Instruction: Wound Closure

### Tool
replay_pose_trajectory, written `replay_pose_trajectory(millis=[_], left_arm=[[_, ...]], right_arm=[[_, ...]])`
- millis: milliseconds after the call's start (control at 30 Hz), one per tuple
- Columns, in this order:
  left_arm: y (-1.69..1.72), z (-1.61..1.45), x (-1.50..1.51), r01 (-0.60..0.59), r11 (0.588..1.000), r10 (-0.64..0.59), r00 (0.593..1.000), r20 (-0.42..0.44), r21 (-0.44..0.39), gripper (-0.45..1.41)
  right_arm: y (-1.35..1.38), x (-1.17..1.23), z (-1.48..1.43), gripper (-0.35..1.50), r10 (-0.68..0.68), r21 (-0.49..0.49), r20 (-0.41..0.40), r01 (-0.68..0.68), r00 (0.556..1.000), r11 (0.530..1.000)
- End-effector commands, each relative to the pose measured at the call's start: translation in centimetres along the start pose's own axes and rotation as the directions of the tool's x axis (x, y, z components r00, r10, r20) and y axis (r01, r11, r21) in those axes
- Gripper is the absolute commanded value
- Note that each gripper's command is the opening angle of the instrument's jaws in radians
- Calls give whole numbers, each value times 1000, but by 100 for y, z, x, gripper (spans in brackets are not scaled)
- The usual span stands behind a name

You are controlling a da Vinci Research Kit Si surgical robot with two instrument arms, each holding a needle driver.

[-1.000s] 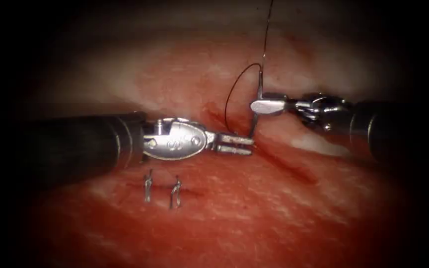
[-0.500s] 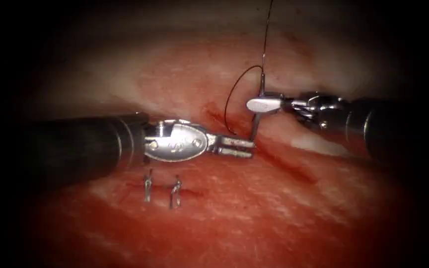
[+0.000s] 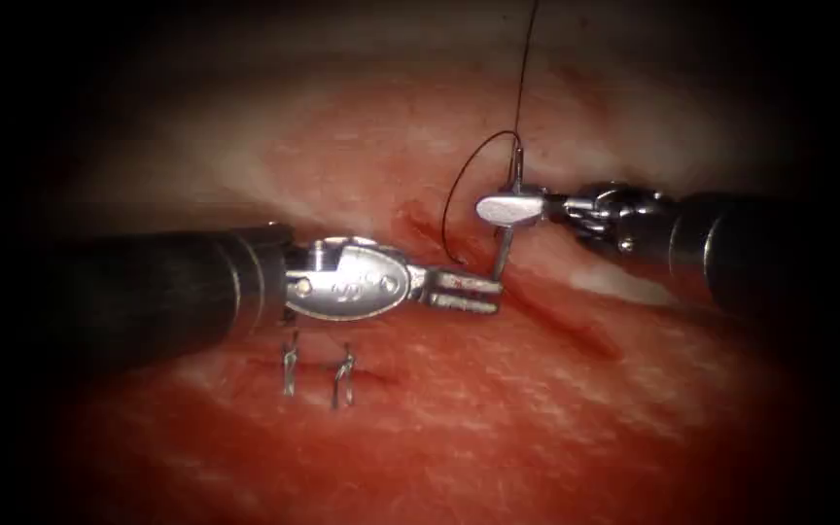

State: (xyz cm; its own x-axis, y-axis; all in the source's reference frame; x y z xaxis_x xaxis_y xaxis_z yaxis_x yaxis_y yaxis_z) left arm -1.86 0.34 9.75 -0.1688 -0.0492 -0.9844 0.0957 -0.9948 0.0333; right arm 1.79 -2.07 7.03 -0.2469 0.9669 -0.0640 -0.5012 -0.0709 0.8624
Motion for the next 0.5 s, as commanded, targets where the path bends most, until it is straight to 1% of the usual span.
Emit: replay_pose_trajectory(millis=[33, 67, 100, 133, 333, 367, 400, 433, 467, 500], left_arm=[[2, 7, -5, 1, 1000, -1, 1000, -1, -1, -45], [2, 7, -5, 1, 1000, -1, 1000, -1, -1, -45], [2, 7, -5, 1, 1000, -1, 1000, -3, -2, -45], [2, 8, -5, 1, 1000, -1, 1000, -4, -2, -45], [2, 8, -5, 1, 1000, -1, 1000, -4, -3, -45], [2, 8, -5, 25, 1000, -25, 1000, 0, -10, -35], [-1, 7, -4, 151, 988, -151, 989, -1, -15, 37], [-2, 7, -4, 199, 980, -199, 980, -1, -18, 49], [-7, 4, -3, 328, 945, -328, 945, -1, -13, 52], [-9, 3, -2, 374, 927, -374, 928, 1, -6, 51]], right_arm=[[1, -1, 10, 76, -3, 1, 4, 3, 1000, 1000], [1, -2, 11, 57, 20, 2, 4, -20, 1000, 1000], [2, -4, 11, -12, 54, 5, 7, -54, 999, 999], [2, -5, 11, -35, 65, 6, 6, -65, 998, 998], [6, -5, 11, -35, 62, -1, 4, -62, 998, 998], [6, -5, 10, -35, 62, -5, 5, -62, 998, 998], [6, -4, 9, -35, 62, -11, 0, -62, 998, 998], [7, -3, 9, -35, 63, -14, -5, -63, 998, 998], [8, -2, 8, -35, 71, -20, -21, -71, 997, 997], [8, -1, 7, -35, 60, -29, -34, -61, 998, 998]])
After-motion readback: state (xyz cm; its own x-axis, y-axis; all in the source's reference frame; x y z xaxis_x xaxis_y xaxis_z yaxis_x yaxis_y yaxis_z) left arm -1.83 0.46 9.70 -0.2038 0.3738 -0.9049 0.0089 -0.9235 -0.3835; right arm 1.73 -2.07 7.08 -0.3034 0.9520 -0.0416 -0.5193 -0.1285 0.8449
